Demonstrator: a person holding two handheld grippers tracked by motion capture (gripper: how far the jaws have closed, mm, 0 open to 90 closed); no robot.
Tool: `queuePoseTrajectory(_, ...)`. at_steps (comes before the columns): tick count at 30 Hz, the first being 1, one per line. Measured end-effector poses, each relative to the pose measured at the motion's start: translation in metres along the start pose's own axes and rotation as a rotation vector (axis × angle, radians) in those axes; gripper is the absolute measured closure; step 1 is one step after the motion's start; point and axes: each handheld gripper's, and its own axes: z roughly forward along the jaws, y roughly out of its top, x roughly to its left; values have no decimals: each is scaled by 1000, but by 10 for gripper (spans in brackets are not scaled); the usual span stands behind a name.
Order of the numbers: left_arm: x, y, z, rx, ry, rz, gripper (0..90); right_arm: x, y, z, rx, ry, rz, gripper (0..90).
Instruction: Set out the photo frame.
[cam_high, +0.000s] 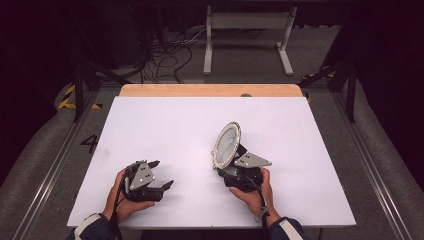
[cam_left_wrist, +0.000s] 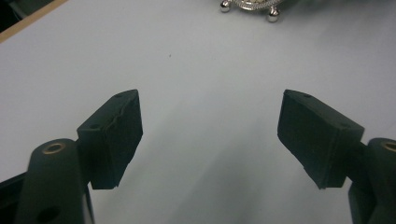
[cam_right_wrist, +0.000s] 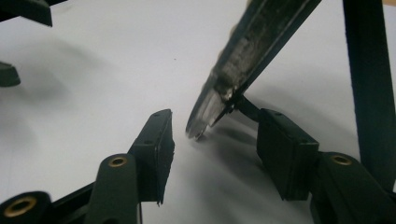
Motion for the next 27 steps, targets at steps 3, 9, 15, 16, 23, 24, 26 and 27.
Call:
queuePoseTrajectory(3,-1,-1,1,13,2,10,227,0,3,7,-2,-3,35,434)
queuePoseTrajectory(9,-4,-1,2,19,2,21,240,-1,8,18,-31,-38,106,423)
queuePoseTrajectory(15,-3,-1,4,26,-1,27,239,-2,12,22,-58,-59,149,481)
queuePoseTrajectory(16,-3,-1,4,26,-1,27,242,-2,12,22,-58,-59,149,481)
queuePoseTrajectory(23,-2,-2,5,31,-7,23,250,-6,13,19,-41,-23,141,571)
queuePoseTrajectory(24,-2,-2,5,32,-7,24,250,-6,13,18,-34,-17,142,579)
queuePoseTrajectory(26,-2,-2,5,32,-6,23,250,-8,14,17,-20,-1,138,594)
queuePoseTrajectory(27,-1,-2,5,23,-30,21,252,-10,14,16,-15,11,133,605)
